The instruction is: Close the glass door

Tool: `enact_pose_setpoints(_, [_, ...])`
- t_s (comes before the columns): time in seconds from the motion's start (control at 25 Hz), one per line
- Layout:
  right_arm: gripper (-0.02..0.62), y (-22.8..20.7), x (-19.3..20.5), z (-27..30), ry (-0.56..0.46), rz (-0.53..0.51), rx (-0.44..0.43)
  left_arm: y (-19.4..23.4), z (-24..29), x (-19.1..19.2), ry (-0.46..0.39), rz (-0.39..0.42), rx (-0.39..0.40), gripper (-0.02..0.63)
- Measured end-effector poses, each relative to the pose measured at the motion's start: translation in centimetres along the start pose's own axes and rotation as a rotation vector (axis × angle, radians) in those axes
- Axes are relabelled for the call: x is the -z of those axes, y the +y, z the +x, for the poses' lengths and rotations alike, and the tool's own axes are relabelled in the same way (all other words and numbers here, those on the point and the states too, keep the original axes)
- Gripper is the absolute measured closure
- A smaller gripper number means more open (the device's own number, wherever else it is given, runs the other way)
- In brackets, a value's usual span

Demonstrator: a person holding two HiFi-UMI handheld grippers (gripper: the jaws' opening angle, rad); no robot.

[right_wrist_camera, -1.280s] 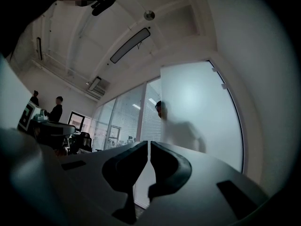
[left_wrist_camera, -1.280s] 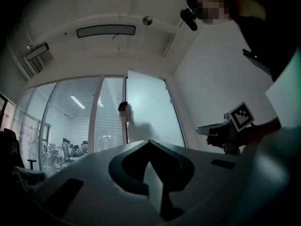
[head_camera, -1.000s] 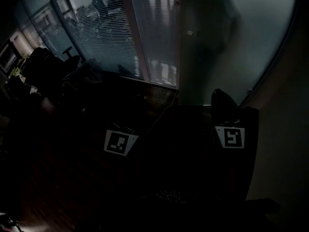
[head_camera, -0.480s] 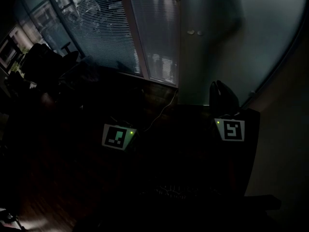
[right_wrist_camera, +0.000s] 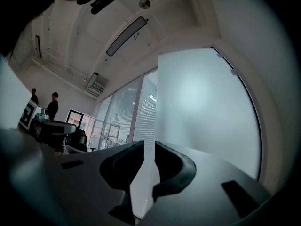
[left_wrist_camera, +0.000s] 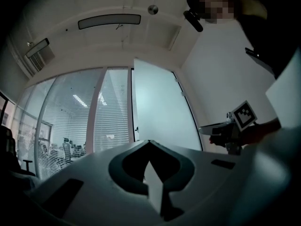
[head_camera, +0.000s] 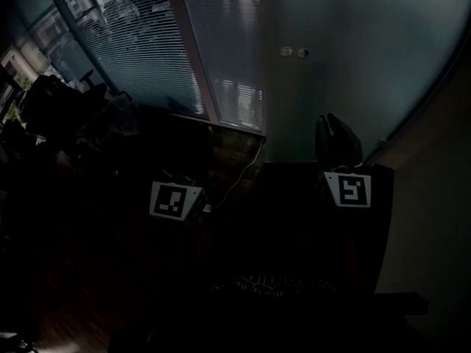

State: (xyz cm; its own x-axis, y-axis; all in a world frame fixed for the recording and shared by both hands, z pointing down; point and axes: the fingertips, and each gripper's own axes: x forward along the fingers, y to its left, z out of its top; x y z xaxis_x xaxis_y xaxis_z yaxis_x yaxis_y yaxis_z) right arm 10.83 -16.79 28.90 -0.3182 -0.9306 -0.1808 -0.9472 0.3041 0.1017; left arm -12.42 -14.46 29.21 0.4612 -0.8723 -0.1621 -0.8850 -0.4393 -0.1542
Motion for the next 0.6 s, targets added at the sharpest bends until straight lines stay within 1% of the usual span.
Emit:
enact_pose_setpoints(0.28, [0.540, -1.5, 0.7, 6.5, -0.005, -0.010, 0.050, 3.9, 6.8, 0.6, -0.027, 0.014, 0.063, 0.604])
enact_pose_setpoints(0.6, [0.538, -2.3, 1.9, 10.7, 0.003, -0.006, 0.085, 6.7, 11.0, 1.8, -0.028, 0.009, 0.092, 0.604])
